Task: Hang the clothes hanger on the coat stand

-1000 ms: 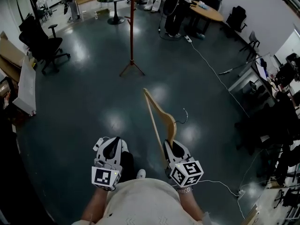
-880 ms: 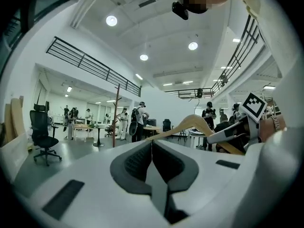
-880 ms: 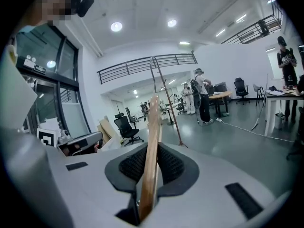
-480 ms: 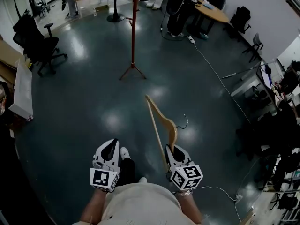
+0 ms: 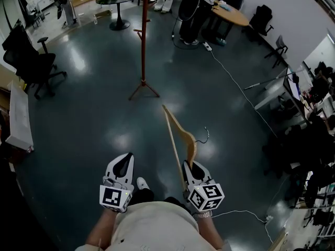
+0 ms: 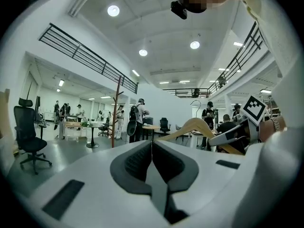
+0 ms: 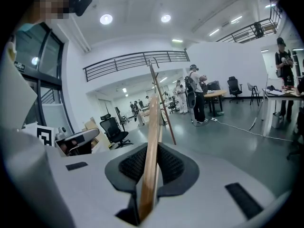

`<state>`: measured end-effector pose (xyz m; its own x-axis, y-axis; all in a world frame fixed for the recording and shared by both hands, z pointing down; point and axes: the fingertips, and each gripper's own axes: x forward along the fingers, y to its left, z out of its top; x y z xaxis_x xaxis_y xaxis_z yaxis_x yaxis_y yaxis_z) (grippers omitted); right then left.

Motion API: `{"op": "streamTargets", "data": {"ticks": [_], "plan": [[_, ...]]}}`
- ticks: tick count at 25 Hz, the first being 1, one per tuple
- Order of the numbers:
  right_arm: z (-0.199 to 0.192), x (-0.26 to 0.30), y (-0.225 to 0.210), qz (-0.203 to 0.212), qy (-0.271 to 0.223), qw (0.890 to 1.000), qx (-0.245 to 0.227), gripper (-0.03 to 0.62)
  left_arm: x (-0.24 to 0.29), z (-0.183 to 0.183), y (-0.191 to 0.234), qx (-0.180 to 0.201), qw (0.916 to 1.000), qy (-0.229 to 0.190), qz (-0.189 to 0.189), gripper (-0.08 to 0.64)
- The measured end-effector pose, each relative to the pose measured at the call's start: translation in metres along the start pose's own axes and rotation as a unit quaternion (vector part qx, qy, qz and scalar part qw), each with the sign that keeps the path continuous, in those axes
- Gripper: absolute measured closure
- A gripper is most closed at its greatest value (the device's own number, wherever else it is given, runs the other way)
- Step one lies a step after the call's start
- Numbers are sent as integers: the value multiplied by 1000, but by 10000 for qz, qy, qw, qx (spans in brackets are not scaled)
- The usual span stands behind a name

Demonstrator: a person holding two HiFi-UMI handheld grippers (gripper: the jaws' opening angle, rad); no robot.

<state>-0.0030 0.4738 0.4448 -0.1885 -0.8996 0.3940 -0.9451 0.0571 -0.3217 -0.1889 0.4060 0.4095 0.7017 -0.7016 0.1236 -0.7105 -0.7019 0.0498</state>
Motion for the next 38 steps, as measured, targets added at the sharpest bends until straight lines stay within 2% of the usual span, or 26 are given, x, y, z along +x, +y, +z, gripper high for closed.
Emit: {"op": "streamTargets", "data": {"ticks": [5, 10, 16, 19, 22, 24, 30, 35, 38], "plan": [[12, 31, 20, -17, -146, 9999, 26, 523, 16, 12, 43, 140, 9998, -100, -96, 546], [23, 42, 17, -105, -212, 9997, 35, 523, 28, 22, 55, 150, 9996, -220, -96, 546], [29, 65, -3, -93, -152, 9998, 125, 523, 46, 7, 60, 91, 10000, -4, 22, 546], [34, 89, -8, 45, -52, 9999, 77, 523, 56, 4, 74, 4, 9998, 18, 196, 546], [49, 118, -15, 214, -3, 9998, -16, 523, 74, 2, 98, -98, 9985, 98, 537, 546], [61, 141, -24, 310, 13, 9995, -32, 524, 92, 5, 113, -67, 9972, 146, 733, 546], [101, 206, -65, 475, 124, 9987, -128, 523, 155, 20, 139, 16, 9949, 118, 1003, 546], [143, 250, -105, 776, 276, 9957, -419, 523, 220, 43, 143, 62, 9922, -7, 1244, 546], [167, 276, -129, 944, 360, 9936, -496, 523, 260, 55, 141, -40, 9903, -101, 1388, 546]]}}
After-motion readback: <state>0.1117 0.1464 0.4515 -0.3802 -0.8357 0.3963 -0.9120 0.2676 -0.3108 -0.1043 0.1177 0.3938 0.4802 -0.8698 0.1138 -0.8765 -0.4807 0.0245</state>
